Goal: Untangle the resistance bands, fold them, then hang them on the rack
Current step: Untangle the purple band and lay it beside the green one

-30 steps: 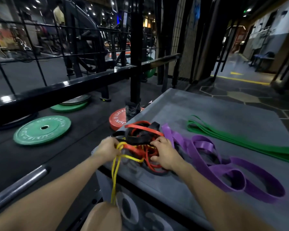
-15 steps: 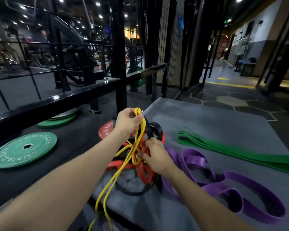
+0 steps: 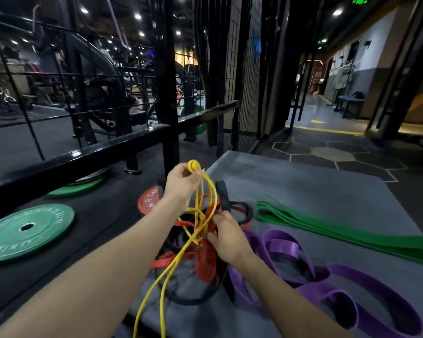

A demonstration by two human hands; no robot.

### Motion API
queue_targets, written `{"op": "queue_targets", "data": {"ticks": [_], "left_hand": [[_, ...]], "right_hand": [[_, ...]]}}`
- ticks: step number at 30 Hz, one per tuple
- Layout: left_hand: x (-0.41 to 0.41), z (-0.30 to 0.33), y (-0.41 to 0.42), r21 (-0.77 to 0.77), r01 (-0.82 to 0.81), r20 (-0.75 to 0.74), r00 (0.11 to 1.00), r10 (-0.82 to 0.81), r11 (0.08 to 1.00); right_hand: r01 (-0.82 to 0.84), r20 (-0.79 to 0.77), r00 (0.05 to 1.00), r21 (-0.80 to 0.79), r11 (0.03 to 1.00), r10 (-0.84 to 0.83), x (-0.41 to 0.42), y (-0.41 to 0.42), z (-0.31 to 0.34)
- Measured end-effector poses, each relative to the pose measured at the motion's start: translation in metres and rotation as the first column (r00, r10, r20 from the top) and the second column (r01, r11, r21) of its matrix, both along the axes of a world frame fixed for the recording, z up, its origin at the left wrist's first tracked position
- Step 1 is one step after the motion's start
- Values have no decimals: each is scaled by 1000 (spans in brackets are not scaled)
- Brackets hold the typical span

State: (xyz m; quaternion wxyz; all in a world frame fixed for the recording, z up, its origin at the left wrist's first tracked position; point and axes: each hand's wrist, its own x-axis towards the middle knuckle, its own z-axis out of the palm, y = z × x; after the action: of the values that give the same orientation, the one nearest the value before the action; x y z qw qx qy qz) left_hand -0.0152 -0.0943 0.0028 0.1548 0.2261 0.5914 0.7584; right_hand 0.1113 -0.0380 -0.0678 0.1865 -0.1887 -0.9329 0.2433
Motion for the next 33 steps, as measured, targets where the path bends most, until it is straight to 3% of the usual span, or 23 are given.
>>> {"op": "queue_targets", "data": {"ticks": [3,7,9,10,13,16,19,22,27,30,33], "left_hand": [[7,-45,-33,-276,-169,-59,986,159,946],[18,-81,-83,-728,-353,-286,936,207,588],[23,-87,-95,-839,-323,-276,946,170,438],[25,-86,-97,-853,-321,-274,947,170,413],[32,-77,-95,-758,-456,-452,883,129,467],[46,-68,-81,-589,-581,-706,708,-8,562],[67,-68,-57,-540,-475,-739,663,-121,695],[95,-77,-33,-572,-309,-713,645,-275,759],[138,-96,2,-661,-118,-597,681,-423,741],[163,-102,14,-748,-4,-450,739,-502,664],[179,-106,23,-820,-40,-406,744,-531,571]], "right_hand": [[-15,91,996,31,999,12,6,-6,-14],[-35,162,986,51,998,26,8,-18,-21],[-66,178,982,54,996,56,11,-23,-19],[-78,180,981,47,996,68,14,-24,-18],[-61,130,990,35,998,56,27,-18,-10],[7,77,997,59,998,-11,51,-3,2],[125,59,990,99,987,-131,81,19,11],[257,64,962,111,960,-265,118,43,10],[428,115,892,94,899,-437,182,80,-5],[451,221,863,71,890,-455,207,91,-19],[460,280,856,-26,888,-435,219,91,-29]]}}
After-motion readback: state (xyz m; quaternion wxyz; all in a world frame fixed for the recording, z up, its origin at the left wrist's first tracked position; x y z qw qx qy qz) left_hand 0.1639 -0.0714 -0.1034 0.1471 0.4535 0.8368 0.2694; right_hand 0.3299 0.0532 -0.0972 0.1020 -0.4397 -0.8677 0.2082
